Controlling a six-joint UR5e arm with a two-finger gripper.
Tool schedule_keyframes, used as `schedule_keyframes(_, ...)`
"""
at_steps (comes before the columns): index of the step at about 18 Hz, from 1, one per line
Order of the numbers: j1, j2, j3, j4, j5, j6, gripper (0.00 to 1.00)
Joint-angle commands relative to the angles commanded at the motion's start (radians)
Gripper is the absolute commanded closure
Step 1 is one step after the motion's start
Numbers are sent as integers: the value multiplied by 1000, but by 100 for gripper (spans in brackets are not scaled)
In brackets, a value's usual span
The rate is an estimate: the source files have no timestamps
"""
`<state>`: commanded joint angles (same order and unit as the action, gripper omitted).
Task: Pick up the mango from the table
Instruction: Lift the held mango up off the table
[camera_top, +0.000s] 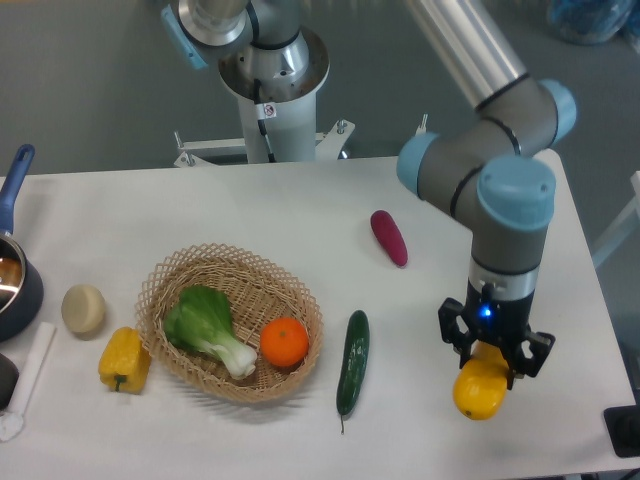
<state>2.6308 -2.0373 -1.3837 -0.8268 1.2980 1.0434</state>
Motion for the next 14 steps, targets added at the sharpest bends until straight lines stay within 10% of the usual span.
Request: schedule_keyframes(14, 139, 135, -35, 2, -327, -218, 60)
